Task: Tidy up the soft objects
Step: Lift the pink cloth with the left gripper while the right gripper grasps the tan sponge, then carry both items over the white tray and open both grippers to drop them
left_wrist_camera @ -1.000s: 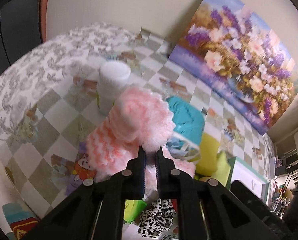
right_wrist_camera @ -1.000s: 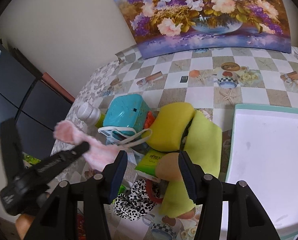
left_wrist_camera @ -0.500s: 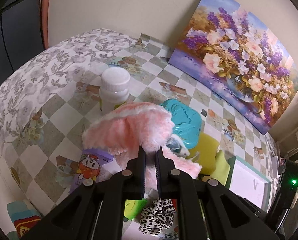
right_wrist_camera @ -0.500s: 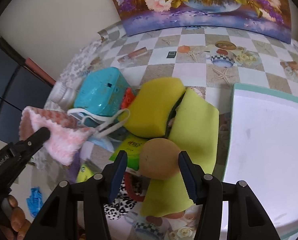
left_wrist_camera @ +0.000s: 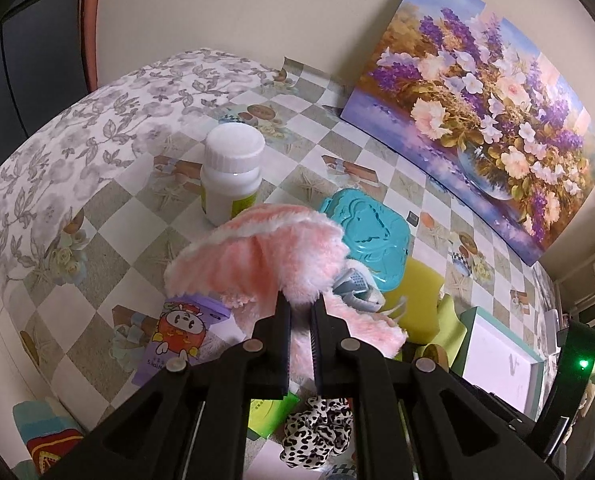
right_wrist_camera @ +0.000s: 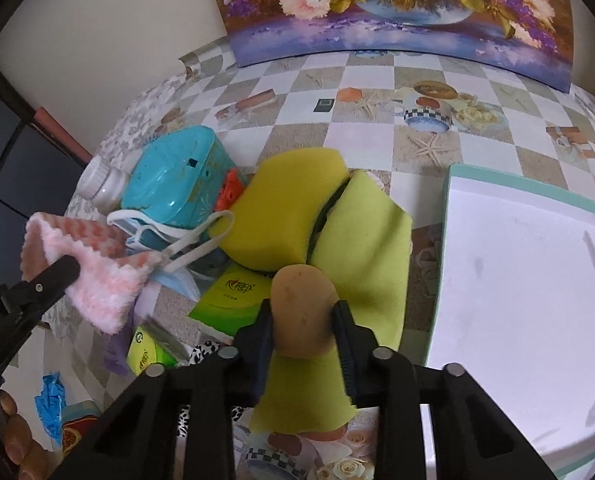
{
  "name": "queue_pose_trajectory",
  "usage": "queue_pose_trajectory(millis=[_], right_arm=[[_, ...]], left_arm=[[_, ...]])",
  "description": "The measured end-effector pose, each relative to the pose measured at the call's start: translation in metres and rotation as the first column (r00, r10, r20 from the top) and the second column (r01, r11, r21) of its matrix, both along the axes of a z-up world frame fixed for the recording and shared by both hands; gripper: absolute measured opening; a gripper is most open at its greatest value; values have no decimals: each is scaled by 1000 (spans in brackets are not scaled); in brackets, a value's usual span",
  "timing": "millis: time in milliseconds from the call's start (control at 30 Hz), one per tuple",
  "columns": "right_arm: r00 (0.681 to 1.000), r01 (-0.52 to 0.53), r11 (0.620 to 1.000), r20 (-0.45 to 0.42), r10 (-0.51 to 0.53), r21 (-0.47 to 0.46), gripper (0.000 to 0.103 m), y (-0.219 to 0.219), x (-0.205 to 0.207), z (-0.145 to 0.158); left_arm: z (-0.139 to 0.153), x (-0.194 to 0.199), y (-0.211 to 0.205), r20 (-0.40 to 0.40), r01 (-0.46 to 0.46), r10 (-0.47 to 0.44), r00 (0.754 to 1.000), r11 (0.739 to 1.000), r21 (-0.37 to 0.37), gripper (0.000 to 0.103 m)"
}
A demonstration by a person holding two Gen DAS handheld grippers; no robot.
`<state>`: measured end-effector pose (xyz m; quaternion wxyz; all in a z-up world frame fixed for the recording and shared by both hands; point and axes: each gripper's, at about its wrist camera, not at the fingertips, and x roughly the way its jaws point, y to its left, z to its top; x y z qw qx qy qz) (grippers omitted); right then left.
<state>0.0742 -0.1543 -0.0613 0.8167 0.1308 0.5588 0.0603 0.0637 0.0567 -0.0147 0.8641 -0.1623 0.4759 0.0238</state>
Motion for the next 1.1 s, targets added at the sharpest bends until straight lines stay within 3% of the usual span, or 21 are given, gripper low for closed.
queue_pose_trajectory(millis=[167,367,600,833,967,1100], right_arm=[[999,11,1000,35,-12,14,19,-4,-4,12],[994,18,999,106,-21,28,17,-9,-10,34],[979,71,997,191,-78,41,17,-27,-22,66],[949,232,973,218,-227,1,17,-76,-37,86],[921,350,933,213,-327,-84,17,-113,-44,86],[884,447,888,202,-422,-103,17,-151,-56,81]], left_arm=[[9,-4,1,28,3,-3,1000,1000,-2,9],[29,-13,2,81,12,-11,997,1000,-11,9],[76,-26,-10,191,61,-58,980,998,-8,9],[114,-24,-71,254,219,-215,943,976,11,9],[112,-20,-117,243,306,-305,921,951,36,9],[100,-13,-161,203,388,-388,899,921,45,9]])
